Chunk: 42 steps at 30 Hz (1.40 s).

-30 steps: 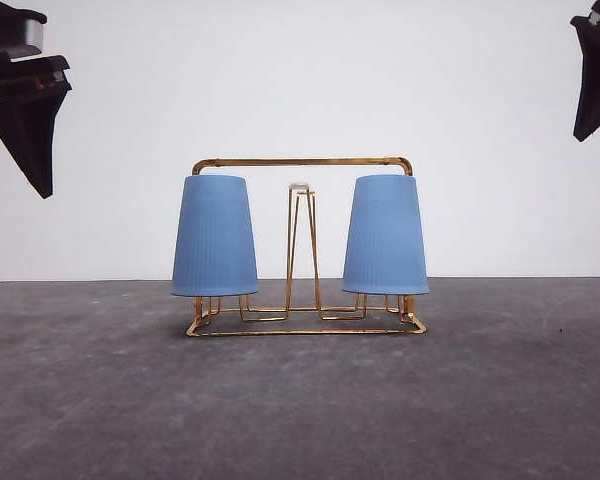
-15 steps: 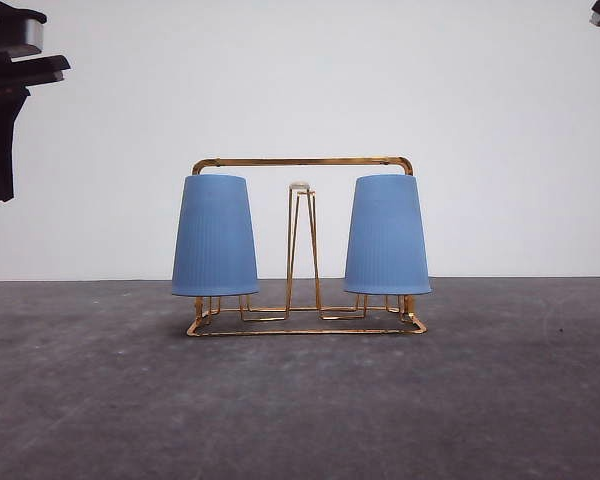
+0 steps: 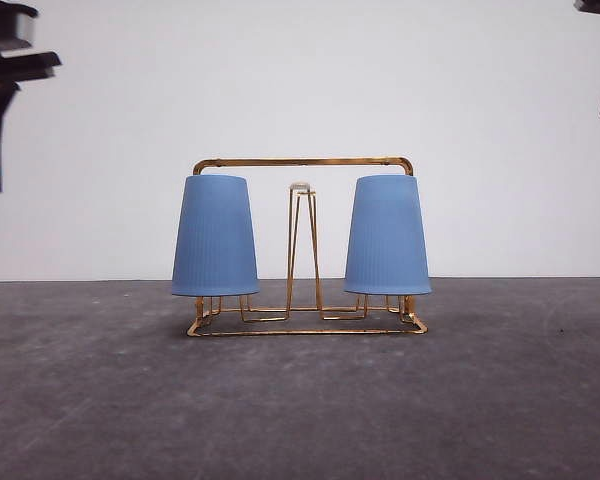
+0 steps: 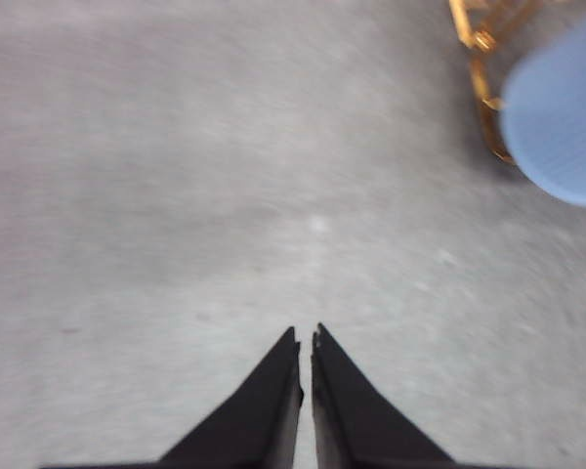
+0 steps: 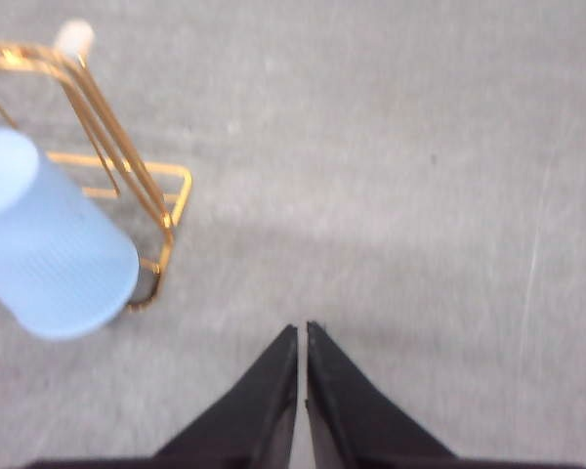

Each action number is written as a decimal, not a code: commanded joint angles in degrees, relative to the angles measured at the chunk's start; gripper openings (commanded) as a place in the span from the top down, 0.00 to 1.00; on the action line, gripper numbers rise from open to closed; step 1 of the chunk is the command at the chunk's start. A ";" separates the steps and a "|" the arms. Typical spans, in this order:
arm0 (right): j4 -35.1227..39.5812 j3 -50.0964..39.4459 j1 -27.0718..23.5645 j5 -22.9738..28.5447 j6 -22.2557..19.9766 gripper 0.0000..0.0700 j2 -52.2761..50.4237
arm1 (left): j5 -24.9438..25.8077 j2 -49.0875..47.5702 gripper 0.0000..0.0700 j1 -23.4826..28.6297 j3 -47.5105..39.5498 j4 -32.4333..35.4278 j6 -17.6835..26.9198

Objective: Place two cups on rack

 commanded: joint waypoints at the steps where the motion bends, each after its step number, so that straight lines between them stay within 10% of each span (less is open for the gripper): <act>1: 1.40 0.79 0.02 0.02 0.55 0.98 0.46 | -0.11 -2.45 1.00 -0.04 -0.55 0.72 -0.07; 26: 15.39 0.79 0.02 0.02 0.55 0.98 0.46 | -0.25 -61.84 1.00 11.61 -57.79 34.41 -3.46; 42: 18.23 0.79 0.02 0.02 0.55 0.98 0.46 | -0.28 -73.98 1.00 11.37 -63.01 34.70 -3.66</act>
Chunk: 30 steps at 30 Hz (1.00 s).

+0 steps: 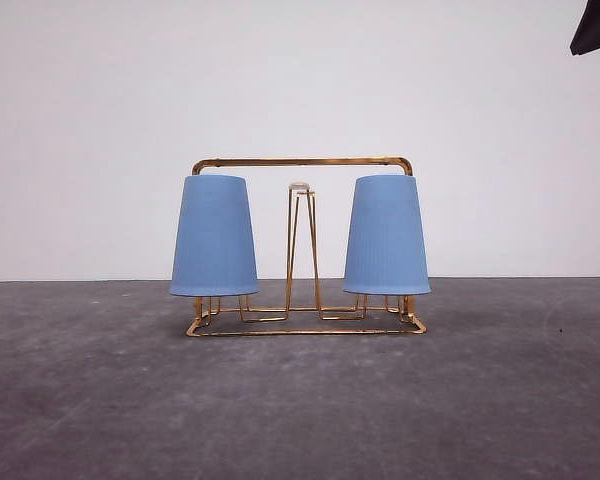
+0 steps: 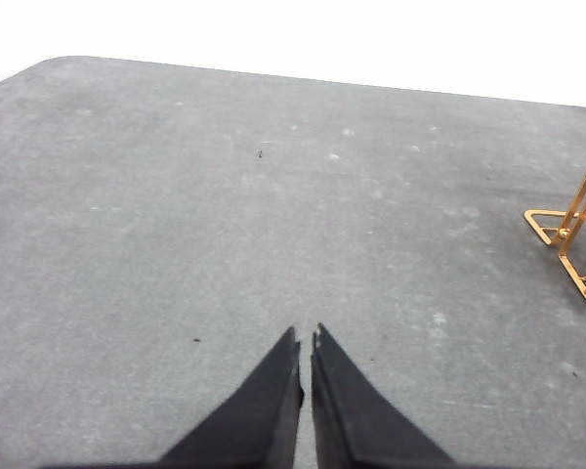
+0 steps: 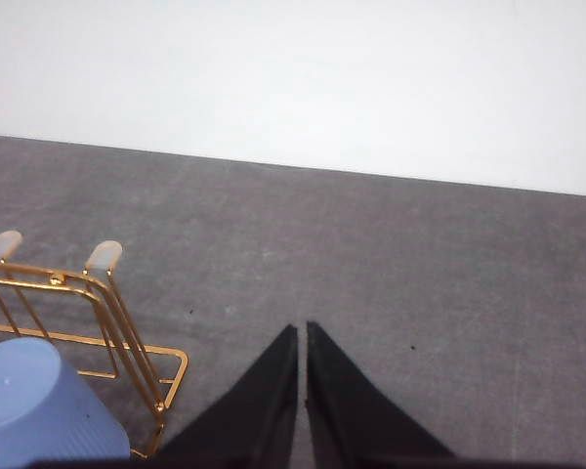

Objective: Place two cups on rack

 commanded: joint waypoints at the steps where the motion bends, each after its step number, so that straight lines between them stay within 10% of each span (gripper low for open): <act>1: 1.10 0.79 0.02 0.03 0.55 0.98 0.44 | -0.09 -0.11 1.00 -0.01 -0.85 -0.34 -0.28; 23: 2.36 0.79 0.37 0.05 0.40 0.98 -0.49 | -0.07 -0.11 1.00 0.00 -0.85 -0.34 -0.28; 30: -4.95 -1.34 -0.74 0.29 -5.64 0.98 -5.60 | -0.07 -0.11 1.00 0.00 -0.85 -0.34 -0.28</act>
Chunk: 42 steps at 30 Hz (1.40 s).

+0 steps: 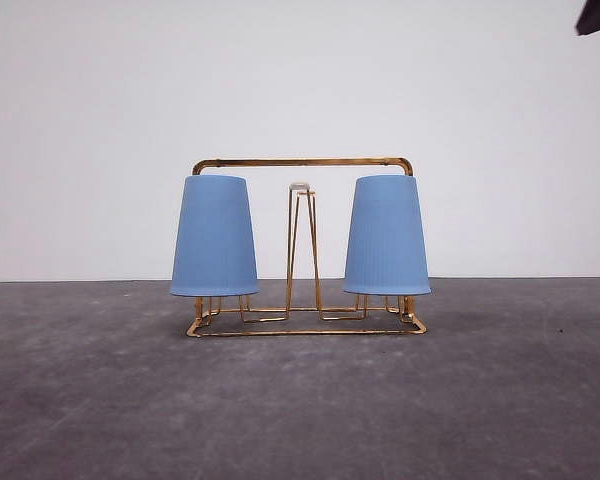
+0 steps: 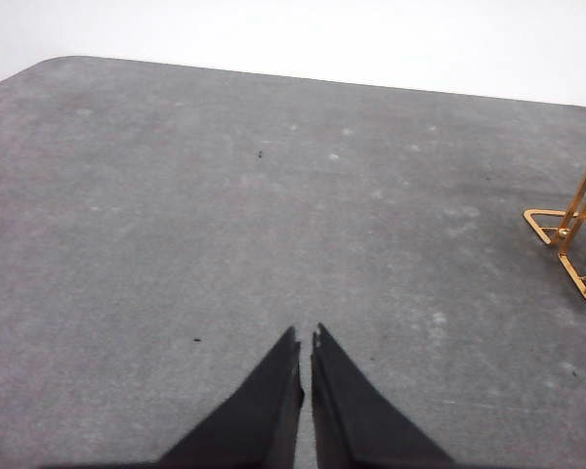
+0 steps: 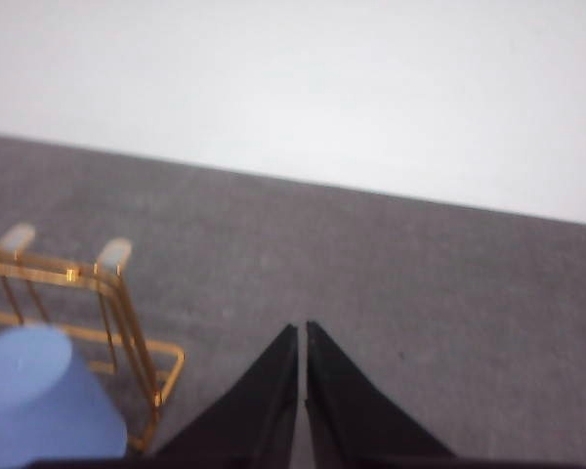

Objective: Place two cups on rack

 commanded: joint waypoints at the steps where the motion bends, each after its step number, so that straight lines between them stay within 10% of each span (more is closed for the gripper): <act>1: -1.84 -2.00 -0.59 0.32 -2.13 0.98 -2.16 | -0.09 -0.11 1.00 0.00 -0.85 -0.35 -0.28; 24: 0.53 -47.31 -3.59 0.38 -2.36 0.98 -52.97 | -0.09 -0.11 1.00 0.00 -0.83 -0.35 -0.28; 42: 2.90 -49.59 -3.55 1.30 -1.52 0.98 -53.68 | -0.07 -0.04 1.00 0.00 -0.83 -0.33 -0.28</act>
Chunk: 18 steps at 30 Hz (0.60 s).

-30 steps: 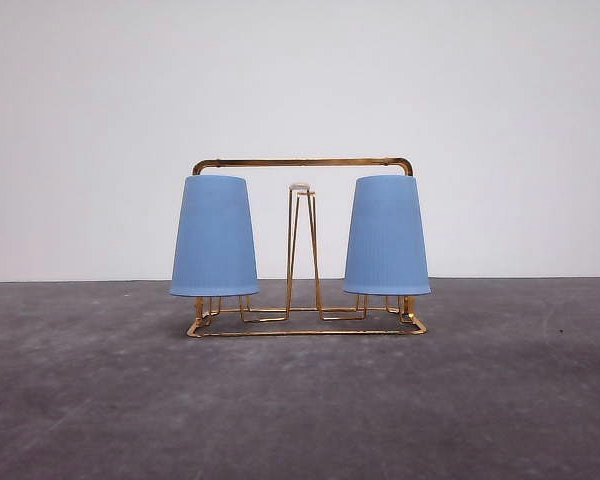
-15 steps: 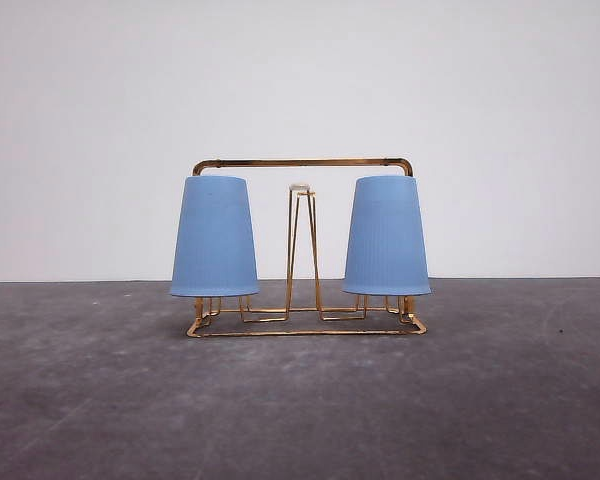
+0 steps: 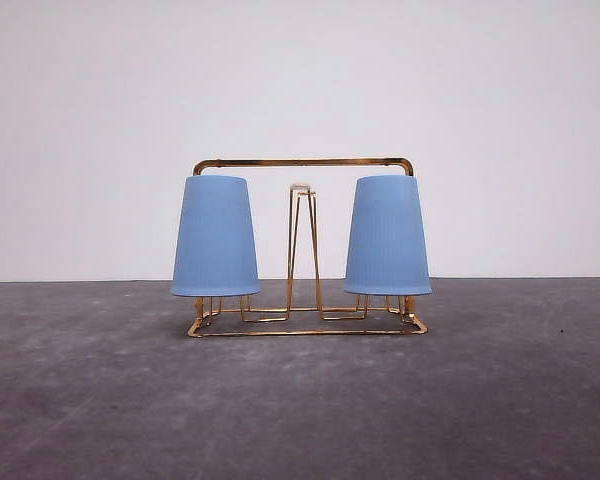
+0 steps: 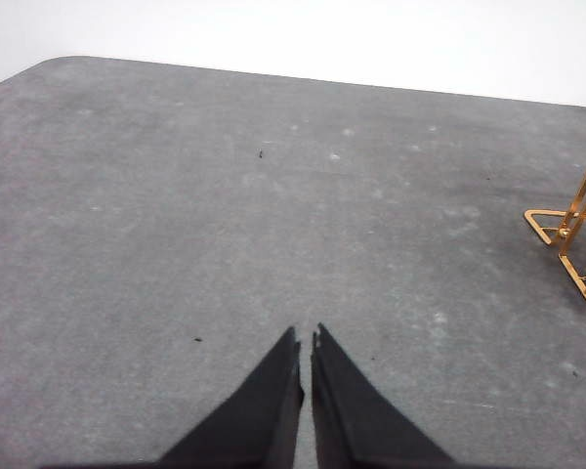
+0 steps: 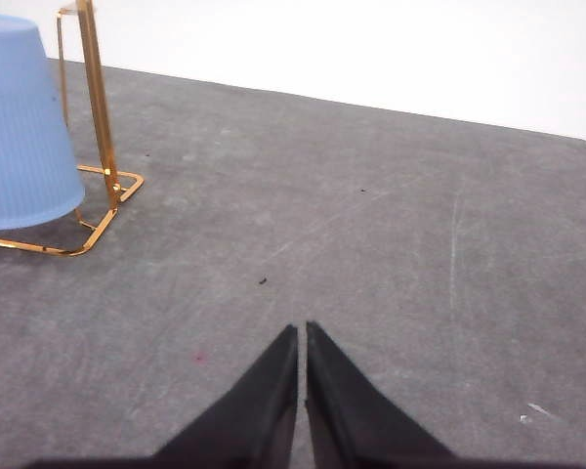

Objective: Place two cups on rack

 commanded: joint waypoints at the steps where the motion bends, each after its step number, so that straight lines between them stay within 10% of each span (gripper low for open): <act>1: 0.68 -0.28 0.02 0.13 0.44 0.98 -0.04 | -0.07 -0.04 1.00 0.00 -0.81 -0.35 -0.28; 18: 0.68 -0.28 0.02 0.13 0.44 0.98 -0.04 | -0.09 -0.04 1.00 0.00 -0.81 -0.35 -0.28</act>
